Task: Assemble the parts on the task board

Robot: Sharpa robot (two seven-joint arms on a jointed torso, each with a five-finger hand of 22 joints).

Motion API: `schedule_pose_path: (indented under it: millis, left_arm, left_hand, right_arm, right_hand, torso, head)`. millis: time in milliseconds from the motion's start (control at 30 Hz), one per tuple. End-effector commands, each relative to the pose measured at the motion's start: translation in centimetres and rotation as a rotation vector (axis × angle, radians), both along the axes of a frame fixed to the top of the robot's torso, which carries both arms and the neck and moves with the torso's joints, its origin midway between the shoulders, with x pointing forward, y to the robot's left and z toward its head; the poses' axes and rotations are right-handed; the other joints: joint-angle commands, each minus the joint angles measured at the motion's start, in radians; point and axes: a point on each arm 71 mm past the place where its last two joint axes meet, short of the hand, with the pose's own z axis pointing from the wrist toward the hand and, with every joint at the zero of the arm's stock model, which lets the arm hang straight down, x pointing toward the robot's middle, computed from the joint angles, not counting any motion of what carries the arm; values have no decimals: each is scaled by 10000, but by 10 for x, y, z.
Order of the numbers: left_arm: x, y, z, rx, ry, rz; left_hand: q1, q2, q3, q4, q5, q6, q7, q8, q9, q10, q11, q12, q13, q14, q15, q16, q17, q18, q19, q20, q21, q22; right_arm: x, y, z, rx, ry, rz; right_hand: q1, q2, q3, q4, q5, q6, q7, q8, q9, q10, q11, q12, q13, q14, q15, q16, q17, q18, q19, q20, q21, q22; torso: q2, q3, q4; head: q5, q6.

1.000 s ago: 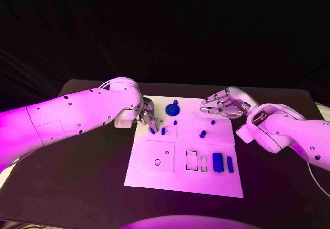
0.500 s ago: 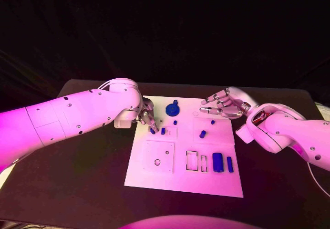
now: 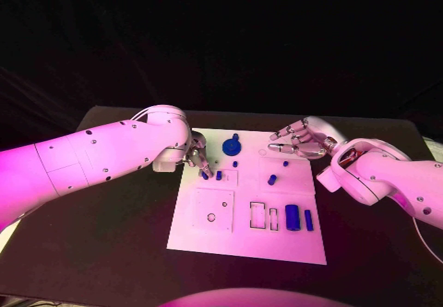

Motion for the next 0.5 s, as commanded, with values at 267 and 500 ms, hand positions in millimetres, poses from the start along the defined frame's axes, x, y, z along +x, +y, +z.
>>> schedule_pose_path:
  millis: [267, 500]
  left_arm:
    - [-5, 7, -12, 1037, 419, 284]
    - [-5, 7, -12, 1018, 403, 297]
  left_hand:
    - [-255, 10, -169, 56, 31, 111, -12, -26, -6, -18, -61, -40, -30, 1066, -60, 31, 2635, -101, 663, -68, 15, 2175]
    - [-585, -57, -375, 238, 30, 135, -4, -7, -11, -17, -54, -47, -45, 1066, -59, 31, 2635, -100, 662, -72, 3, 2173]
  right_arm:
    - [-1, 1, 0, -7, 7, 176]
    - [-1, 1, 0, 0, -6, 173]
  right_hand:
    - [4, 61, -62, 22, 33, 62, -15, 10, 10, -14, -51, -49, 431, 606, -10, -33, 729, 203, 51, -2, -42, 1376]
    - [4, 61, -62, 22, 33, 62, -15, 10, 10, -14, -51, -49, 431, 606, -10, -33, 729, 203, 51, -2, -42, 1376]
  torso:
    - [4, -2, -1]
    - [-1, -1, -1]
  head:
    - [5, 5]
    - [1, 18]
